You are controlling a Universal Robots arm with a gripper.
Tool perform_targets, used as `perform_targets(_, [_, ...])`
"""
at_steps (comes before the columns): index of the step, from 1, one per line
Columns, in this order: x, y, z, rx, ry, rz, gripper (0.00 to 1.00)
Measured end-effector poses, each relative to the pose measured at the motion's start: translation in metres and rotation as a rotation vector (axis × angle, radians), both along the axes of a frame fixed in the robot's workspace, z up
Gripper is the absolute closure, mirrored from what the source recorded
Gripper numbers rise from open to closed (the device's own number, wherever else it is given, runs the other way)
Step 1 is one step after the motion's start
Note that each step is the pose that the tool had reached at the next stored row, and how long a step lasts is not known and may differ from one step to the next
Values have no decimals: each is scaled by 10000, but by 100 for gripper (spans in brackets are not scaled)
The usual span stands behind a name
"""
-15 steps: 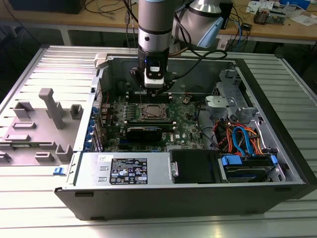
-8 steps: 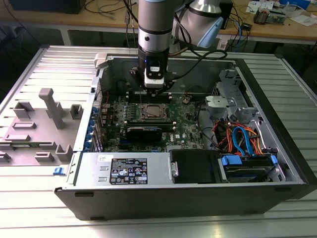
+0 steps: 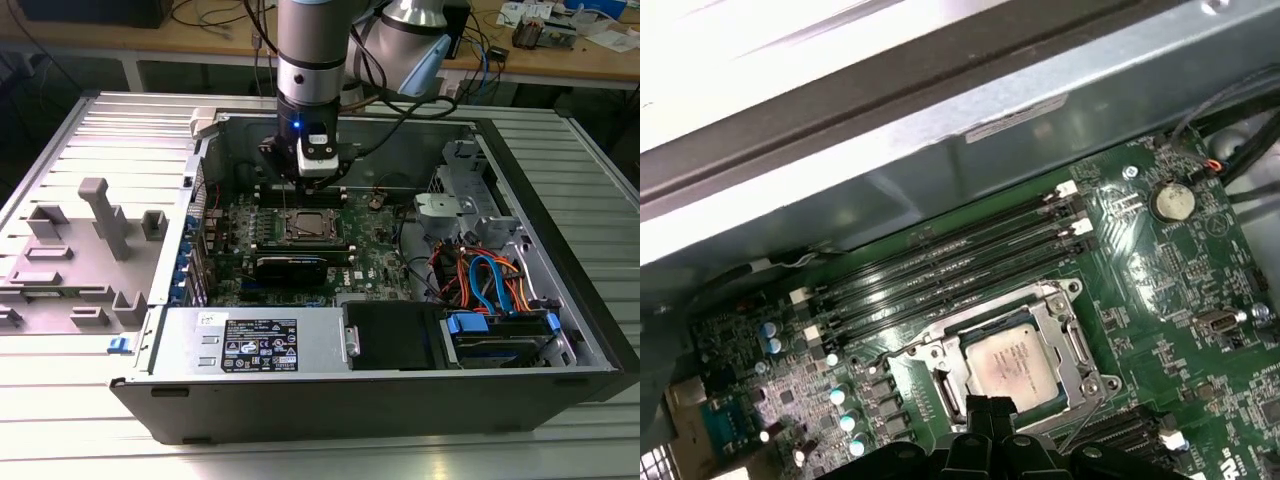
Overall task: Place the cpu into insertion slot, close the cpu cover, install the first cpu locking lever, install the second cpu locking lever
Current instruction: 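Install the first cpu locking lever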
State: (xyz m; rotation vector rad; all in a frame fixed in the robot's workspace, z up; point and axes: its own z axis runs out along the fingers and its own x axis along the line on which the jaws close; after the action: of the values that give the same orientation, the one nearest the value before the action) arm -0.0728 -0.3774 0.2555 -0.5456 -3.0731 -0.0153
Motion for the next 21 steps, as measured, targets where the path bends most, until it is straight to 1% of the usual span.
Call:
perform_targets(1, [0, 0, 0, 0, 1, 192, 89])
perform_targets(3, [-2, 0, -1, -1, 1, 760, 89])
perform_targets(5, [-5, 0, 7, 1, 0, 887, 89])
perform_targets(8, [-16, 0, 116, 0, 0, 1090, 89])
perform_targets(9, [-22, 0, 117, 1, -1, 1297, 89])
perform_targets(10, [-22, 0, 118, -1, 0, 1638, 89])
perform_targets(12, [-23, 0, 118, -2, 0, 2002, 89])
perform_targets(13, [-23, 0, 117, -1, 1, 2274, 89])
perform_targets(15, [-25, 0, 117, -1, 1, 2590, 89])
perform_targets(17, [-39, 1, 116, 1, -1, 2706, 89])
perform_targets(21, [-99, 0, 116, 0, 0, 2710, 89])
